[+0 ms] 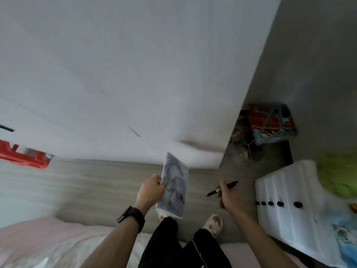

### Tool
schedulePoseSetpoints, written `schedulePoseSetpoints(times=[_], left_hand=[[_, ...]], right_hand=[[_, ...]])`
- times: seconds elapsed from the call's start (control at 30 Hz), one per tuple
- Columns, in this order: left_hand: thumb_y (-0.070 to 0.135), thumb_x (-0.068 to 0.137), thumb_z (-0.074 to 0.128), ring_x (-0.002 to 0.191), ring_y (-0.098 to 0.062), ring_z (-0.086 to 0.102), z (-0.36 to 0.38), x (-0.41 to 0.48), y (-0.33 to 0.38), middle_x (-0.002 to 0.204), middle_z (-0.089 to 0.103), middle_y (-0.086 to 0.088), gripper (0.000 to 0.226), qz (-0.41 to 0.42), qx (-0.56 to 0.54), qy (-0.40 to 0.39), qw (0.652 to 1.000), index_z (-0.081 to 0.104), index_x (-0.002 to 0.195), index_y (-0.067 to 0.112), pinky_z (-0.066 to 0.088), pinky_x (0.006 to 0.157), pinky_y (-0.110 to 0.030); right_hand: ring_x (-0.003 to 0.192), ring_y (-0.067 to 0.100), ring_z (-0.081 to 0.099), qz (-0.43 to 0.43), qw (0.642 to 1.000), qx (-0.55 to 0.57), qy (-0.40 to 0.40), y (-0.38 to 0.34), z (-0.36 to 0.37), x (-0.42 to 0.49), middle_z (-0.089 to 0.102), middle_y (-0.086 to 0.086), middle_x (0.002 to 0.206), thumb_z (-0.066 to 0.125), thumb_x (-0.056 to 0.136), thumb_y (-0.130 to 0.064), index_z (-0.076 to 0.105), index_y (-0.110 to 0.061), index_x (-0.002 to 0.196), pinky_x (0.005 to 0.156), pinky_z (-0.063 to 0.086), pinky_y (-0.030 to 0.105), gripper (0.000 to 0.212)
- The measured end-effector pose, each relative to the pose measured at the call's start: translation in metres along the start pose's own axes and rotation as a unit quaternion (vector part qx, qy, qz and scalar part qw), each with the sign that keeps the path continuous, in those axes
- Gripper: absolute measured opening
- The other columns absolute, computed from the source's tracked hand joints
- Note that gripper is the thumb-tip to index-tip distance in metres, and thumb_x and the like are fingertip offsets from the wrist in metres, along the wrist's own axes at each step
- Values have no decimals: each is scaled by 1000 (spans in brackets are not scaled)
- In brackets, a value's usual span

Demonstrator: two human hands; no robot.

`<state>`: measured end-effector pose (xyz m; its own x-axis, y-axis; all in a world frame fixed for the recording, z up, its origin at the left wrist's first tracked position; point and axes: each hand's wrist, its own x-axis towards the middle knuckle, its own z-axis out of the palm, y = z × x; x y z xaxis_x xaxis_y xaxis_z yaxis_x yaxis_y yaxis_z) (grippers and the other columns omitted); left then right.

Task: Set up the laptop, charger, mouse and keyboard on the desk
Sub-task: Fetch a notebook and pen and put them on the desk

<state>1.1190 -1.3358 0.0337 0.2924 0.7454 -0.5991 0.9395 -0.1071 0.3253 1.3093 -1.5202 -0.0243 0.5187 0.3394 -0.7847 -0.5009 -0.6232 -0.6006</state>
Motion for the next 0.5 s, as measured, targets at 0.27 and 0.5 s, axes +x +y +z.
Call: schedulePoseSetpoints(times=[0.27, 0.5], left_hand=[[39, 92, 60, 91, -29, 64, -80, -25, -131, 85, 67, -4, 28, -175, -216, 153, 948, 62, 89, 11, 44, 72, -32], [37, 90, 63, 86, -22, 65, -134, -30, -276, 86, 69, 2, 23, -289, -395, 242, 838, 66, 93, 15, 45, 71, -31]], right_hand=[[50, 22, 49, -106, 969, -136, -177, -85, 144, -47, 60, 15, 61, 70, 91, -22, 61, -11, 60, 52, 36, 32, 34], [50, 15, 51, -141, 926, -242, -252, -132, 325, -84, 64, 9, 64, 70, 87, -23, 66, -9, 71, 45, 38, 24, 21]])
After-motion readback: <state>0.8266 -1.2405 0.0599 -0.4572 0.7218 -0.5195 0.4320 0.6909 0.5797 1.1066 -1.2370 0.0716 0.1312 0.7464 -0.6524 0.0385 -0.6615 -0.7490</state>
